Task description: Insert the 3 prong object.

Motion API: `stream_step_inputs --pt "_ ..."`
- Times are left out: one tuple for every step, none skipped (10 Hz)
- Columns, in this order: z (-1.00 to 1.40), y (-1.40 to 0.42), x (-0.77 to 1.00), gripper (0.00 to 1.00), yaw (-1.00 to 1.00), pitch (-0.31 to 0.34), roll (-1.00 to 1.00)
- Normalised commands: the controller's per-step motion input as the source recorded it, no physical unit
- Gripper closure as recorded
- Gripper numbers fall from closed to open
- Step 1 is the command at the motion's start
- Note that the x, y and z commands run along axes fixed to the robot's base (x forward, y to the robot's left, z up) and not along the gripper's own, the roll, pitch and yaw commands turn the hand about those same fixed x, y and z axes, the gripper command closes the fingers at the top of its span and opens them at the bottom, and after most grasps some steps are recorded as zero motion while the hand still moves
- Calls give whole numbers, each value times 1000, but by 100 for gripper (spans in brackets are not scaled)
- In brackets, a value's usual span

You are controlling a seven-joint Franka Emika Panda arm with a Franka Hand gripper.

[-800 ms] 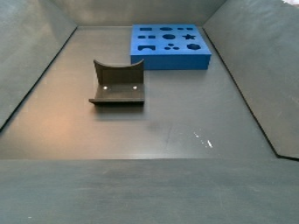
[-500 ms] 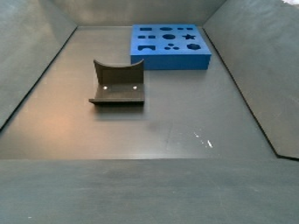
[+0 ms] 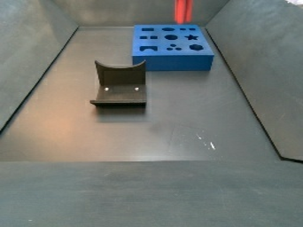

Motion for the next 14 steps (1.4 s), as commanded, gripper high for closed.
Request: stream_step_inputs --pt "-460 -3 0 100 -1000 -80 -53" --pt "-451 -6 0 100 -1000 -84 -56" --pt "-451 -9 0 100 -1000 -84 -53" --pt "-457 -6 0 100 -1000 -80 -54" --pt "-460 0 0 100 -1000 -73 -49" --pt "-449 0 0 100 -1000 -80 -54" --pt "-297 0 0 100 -960 -34 -116" --pt "-71 194 360 100 -537 43 -121" --pt "-49 86 243 100 -9 91 0" --pt "-194 23 200 100 -11 34 0" --pt "-311 0 234 100 -37 0 -9" --pt "-343 -6 243 100 -80 3 0" --pt "-400 0 197 100 -126 9 0" --pt "-451 3 23 100 -209 0 24"
